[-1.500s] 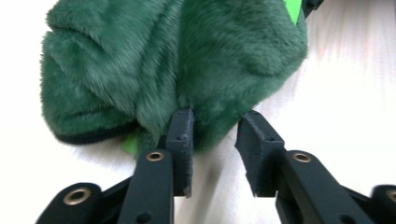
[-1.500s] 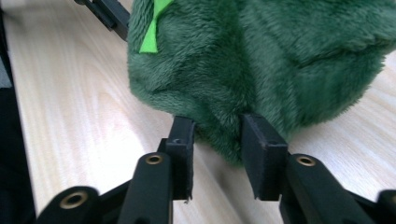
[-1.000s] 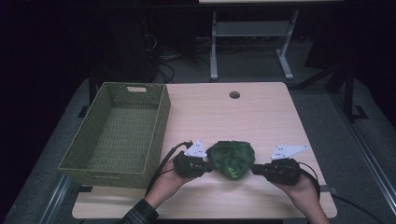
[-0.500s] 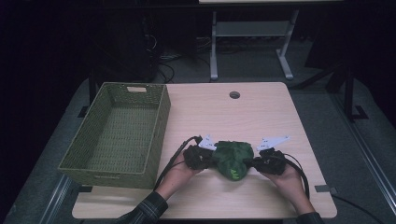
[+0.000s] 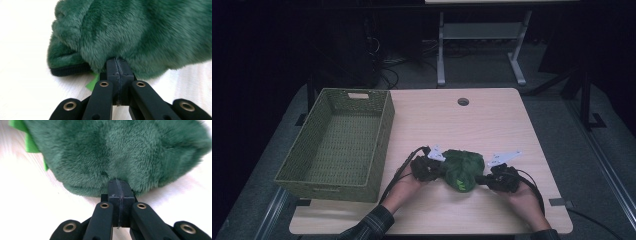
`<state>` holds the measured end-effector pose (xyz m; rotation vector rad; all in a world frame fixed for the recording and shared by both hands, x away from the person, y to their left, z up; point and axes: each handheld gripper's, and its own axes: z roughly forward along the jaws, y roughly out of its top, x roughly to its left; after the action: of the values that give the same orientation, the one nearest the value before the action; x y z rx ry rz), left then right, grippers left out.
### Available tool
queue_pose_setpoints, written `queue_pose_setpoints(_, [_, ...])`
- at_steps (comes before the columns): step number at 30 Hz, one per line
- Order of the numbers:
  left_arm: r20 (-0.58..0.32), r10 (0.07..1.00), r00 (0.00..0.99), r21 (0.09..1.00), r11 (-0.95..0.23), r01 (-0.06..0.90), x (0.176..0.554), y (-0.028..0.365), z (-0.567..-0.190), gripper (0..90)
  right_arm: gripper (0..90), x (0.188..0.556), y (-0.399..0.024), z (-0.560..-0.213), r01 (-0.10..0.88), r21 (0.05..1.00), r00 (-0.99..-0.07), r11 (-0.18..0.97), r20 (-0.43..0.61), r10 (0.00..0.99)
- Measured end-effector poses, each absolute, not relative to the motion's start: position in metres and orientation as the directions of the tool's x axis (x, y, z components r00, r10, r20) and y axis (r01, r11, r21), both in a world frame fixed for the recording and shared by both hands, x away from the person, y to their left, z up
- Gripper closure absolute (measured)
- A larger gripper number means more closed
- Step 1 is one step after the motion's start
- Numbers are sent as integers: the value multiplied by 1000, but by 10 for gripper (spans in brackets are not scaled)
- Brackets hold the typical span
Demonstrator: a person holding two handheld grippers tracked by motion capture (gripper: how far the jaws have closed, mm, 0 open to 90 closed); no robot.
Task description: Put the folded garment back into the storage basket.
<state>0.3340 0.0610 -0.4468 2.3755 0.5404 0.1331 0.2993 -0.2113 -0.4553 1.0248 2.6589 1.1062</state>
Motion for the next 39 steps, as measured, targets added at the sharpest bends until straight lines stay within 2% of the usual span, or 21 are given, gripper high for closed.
queue_pose_setpoints(9, [-94, 353, 931, 662, -676, 323, 310, 68, -429, 894, 900, 313, -235, -423, 513, 742, -750, 431, 144, 646])
queue_pose_setpoints(17, [-125, 277, 953, 653, -700, 289, 294, 45, -434, 892, 899, 357, -222, -409, 517, 752, -744, 408, 160, 649])
queue_pose_setpoints(22, [-128, 237, 963, 646, -717, 262, 286, 31, -443, 884, 899, 389, -203, -417, 536, 725, -749, 433, 170, 641])
queue_pose_setpoints(27, [-117, 233, 965, 663, -705, 250, 284, 25, -443, 885, 899, 407, -191, -433, 557, 697, -750, 451, 191, 633])
queue_pose_setpoints(39, [-78, 274, 958, 643, -721, 259, 296, 21, -451, 900, 900, 406, -182, -449, 577, 658, -763, 484, 224, 606])
